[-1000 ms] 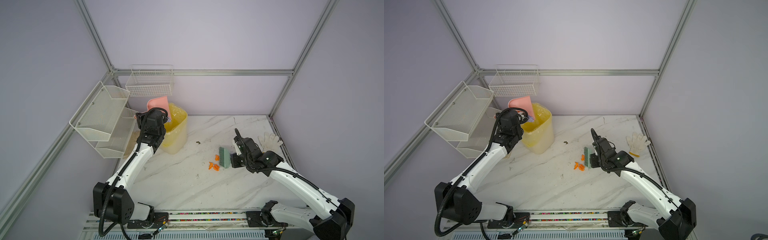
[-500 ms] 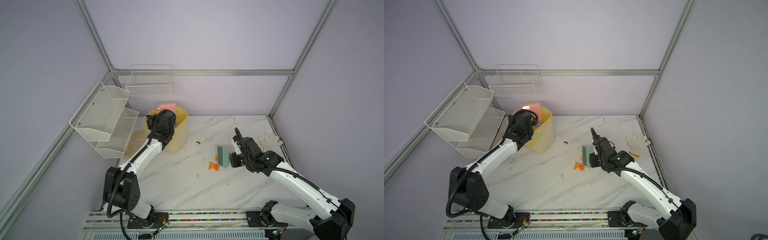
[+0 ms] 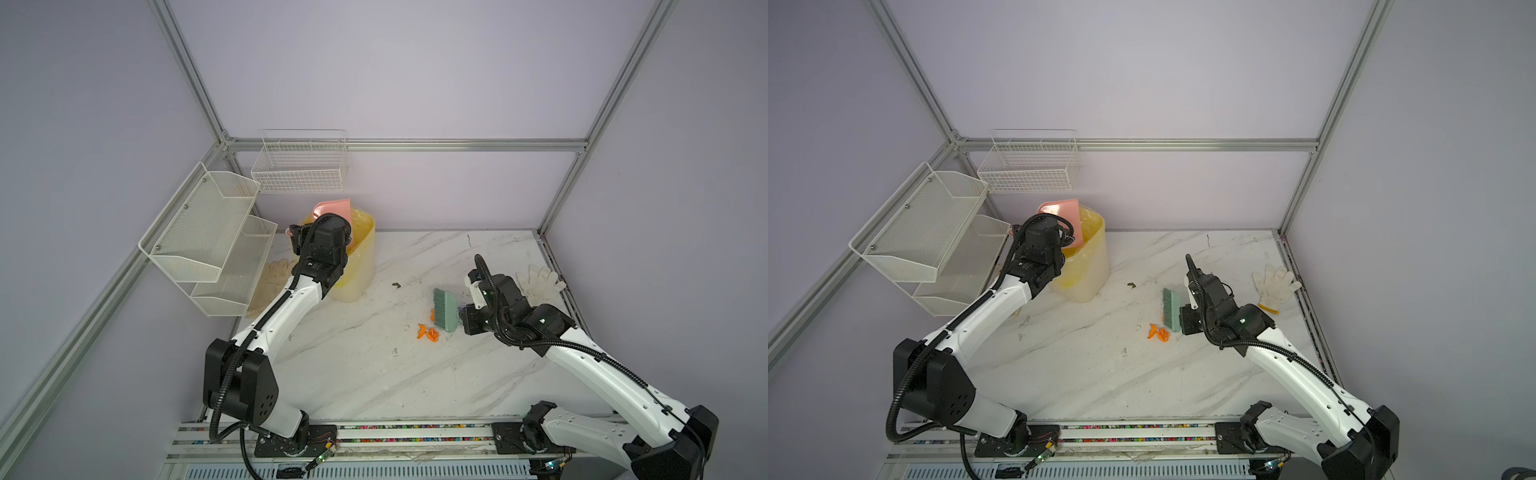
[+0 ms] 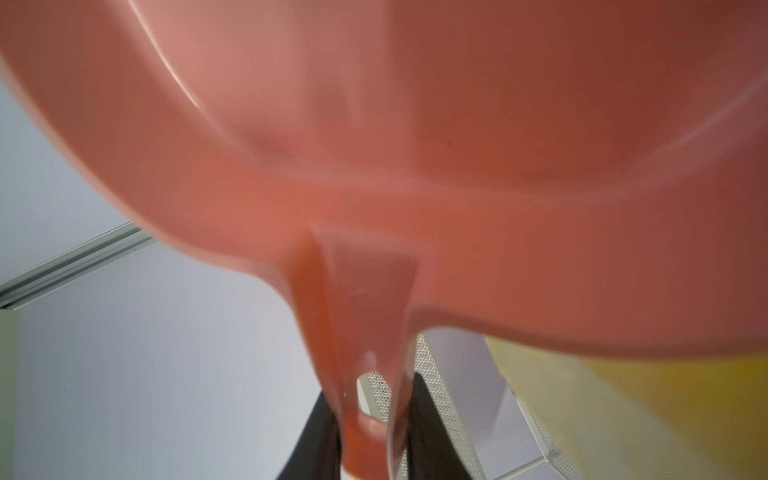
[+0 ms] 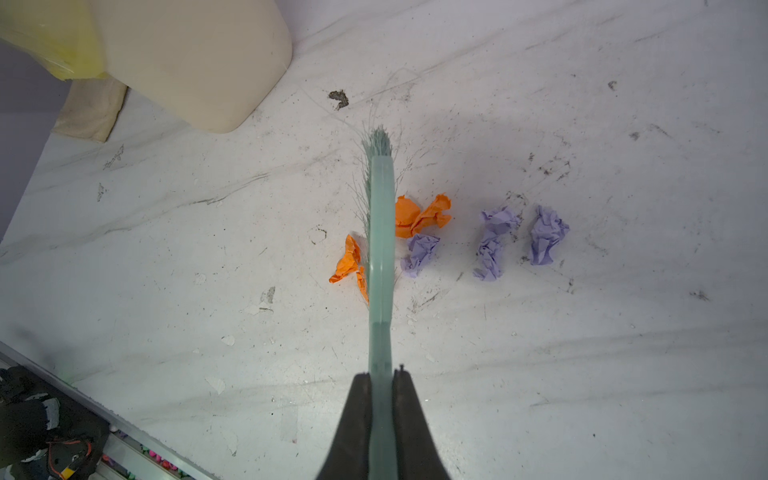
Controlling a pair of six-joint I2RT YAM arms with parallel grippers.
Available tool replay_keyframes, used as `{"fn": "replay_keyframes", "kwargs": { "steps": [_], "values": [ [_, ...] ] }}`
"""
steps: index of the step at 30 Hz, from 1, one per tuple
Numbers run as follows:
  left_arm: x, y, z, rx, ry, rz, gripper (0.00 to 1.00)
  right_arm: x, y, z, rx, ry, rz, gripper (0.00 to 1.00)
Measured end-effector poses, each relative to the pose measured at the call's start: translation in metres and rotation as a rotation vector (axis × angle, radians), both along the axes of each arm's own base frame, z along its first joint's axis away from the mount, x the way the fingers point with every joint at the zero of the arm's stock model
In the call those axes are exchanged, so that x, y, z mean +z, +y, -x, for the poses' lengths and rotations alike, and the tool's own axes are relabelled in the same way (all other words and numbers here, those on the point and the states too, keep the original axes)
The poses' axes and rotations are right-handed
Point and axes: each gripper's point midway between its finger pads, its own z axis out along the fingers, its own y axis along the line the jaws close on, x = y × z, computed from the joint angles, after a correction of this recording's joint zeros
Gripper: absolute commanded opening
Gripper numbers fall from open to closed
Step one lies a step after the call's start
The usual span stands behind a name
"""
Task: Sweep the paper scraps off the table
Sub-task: 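Tip the pink dustpan over the yellow bin with the left gripper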
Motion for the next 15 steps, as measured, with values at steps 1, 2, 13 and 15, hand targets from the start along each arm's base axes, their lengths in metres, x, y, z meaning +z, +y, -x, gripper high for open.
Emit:
{"fn": "replay_keyframes", "kwargs": {
  "steps": [1,2,13,15],
  "values": [
    [0.006,0.001,0.002,0.0,-0.016,0.005,0.13,0.0,0.0,0.0,0.0,0.0,0.0,0.0],
    [0.013,0.002,0.004,0.001,-0.036,0.012,0.13,0.0,0.0,0.0,0.0,0.0,0.0,0.0],
    [0.032,0.005,0.013,0.001,-0.11,0.05,0.21,-0.001,0.0,-0.001,-0.004,0.001,0.003,0.0],
    [0.036,0.003,0.016,-0.007,-0.121,0.062,0.22,-0.001,0.0,-0.001,-0.008,0.005,0.0,0.0]
  ]
}}
